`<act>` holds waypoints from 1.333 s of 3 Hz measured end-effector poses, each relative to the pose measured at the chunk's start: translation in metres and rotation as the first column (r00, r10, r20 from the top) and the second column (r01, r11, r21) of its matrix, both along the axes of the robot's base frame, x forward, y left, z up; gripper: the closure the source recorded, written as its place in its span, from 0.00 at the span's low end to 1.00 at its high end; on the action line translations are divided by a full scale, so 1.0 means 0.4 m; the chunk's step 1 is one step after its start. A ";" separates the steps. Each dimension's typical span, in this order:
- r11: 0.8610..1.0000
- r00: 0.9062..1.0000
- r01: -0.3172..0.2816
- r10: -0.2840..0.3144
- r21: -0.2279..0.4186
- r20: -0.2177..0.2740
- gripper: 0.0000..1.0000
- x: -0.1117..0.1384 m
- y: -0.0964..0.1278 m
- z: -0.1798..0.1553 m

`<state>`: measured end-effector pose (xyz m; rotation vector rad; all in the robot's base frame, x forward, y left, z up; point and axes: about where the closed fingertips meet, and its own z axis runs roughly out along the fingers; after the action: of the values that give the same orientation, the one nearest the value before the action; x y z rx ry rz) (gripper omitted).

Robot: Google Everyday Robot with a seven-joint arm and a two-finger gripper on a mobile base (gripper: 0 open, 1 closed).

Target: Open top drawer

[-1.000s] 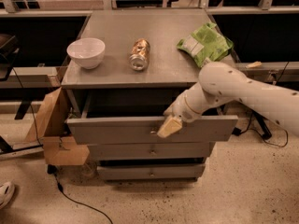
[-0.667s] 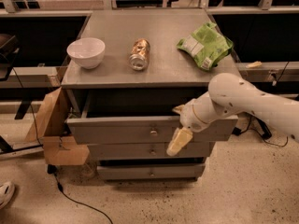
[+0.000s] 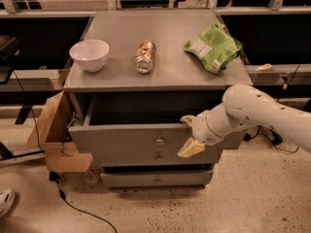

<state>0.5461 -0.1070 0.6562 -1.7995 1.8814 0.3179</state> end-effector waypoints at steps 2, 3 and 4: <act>1.000 1.000 0.000 0.000 0.000 0.000 0.96 0.003 0.000 0.043; 1.000 1.000 0.000 0.000 0.000 0.000 1.00 0.004 0.000 0.044; 1.000 1.000 -0.005 0.005 -0.008 0.003 1.00 -0.004 -0.016 0.040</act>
Offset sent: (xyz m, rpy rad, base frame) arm -0.0147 -0.0262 -0.0061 -0.0364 -0.0147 0.0285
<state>0.5445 -0.1133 0.6722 -1.8089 1.8792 0.3089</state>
